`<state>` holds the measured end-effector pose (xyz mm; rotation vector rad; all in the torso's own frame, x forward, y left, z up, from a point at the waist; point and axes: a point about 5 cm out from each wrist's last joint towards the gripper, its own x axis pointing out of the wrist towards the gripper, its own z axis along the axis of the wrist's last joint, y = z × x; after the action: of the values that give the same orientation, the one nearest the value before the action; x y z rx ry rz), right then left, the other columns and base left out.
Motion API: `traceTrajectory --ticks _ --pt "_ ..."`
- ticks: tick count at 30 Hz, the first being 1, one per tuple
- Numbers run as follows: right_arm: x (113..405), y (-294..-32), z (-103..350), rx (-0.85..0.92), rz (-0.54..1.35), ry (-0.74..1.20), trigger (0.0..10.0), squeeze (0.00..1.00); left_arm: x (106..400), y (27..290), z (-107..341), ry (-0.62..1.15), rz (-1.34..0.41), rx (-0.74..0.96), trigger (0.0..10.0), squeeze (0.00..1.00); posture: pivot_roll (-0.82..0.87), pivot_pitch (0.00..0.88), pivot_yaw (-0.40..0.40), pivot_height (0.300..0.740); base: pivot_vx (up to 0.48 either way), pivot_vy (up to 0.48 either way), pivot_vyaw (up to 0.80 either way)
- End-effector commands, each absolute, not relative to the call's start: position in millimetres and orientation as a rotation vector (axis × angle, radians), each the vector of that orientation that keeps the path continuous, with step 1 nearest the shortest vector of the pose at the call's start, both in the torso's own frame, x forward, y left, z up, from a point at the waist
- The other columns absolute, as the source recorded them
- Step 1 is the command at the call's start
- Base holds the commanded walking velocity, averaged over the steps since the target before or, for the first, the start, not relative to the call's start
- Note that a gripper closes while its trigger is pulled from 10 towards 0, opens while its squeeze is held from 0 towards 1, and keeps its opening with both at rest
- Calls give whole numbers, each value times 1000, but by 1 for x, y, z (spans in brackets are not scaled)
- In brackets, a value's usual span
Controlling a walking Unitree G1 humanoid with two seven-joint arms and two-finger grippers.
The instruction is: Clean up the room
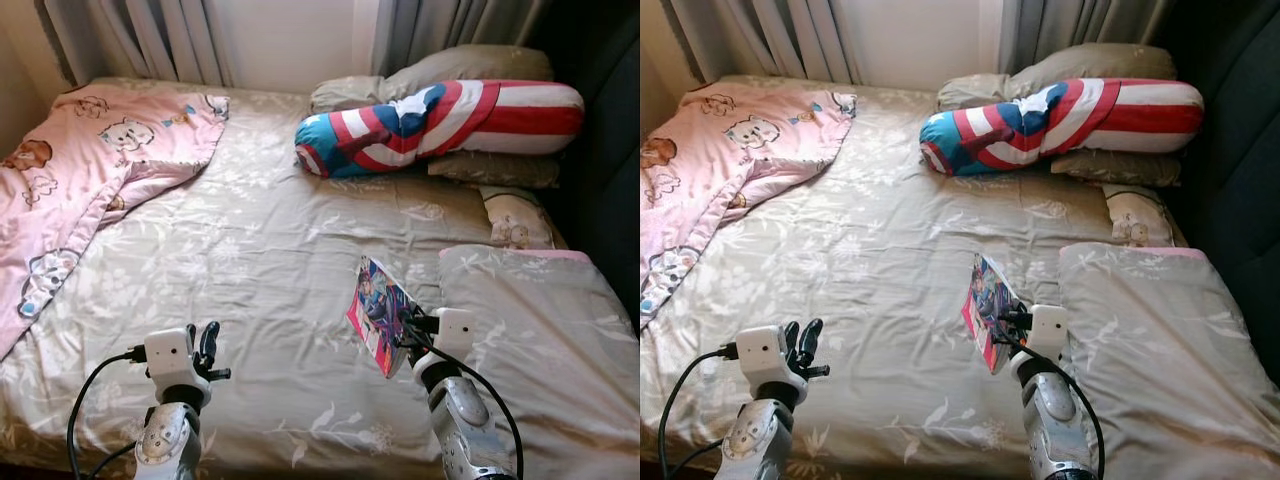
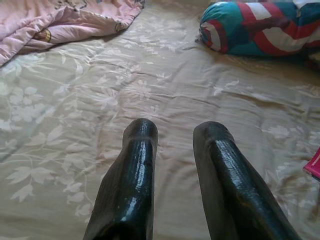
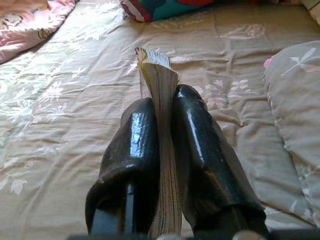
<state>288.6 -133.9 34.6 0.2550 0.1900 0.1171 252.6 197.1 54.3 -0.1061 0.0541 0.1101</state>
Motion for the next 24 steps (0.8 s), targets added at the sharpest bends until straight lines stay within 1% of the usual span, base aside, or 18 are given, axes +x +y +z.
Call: traceTrajectory --ticks 1,7,14,18,20,21,24 --pt "294 -136 43 258 103 145 10000 0 251 196 54 60 100 -105 10000 0 66 89 -71 673 0 0 0" --pt "293 -133 42 253 117 143 10000 0 251 197 55 56 103 -97 10000 0 67 95 -67 648 0 0 0" --pt "293 -135 37 277 95 158 10000 0 252 199 57 50 109 -96 10000 0 71 113 -66 648 0 0 0" --pt "300 -139 37 441 16 161 10000 0 250 200 59 47 111 -92 10000 0 85 134 -59 648 0 0 0" --pt "301 -140 38 467 3 153 10000 0 249 201 60 47 112 -91 10000 0 87 136 -58 648 0 0 0" --pt "307 -142 40 559 -35 148 10000 0 248 202 60 47 113 -87 10000 0 92 143 -55 648 0 0 0" --pt "316 -144 41 674 -73 161 10000 0 245 204 60 50 115 -80 10000 0 97 151 -49 648 0 0 0"
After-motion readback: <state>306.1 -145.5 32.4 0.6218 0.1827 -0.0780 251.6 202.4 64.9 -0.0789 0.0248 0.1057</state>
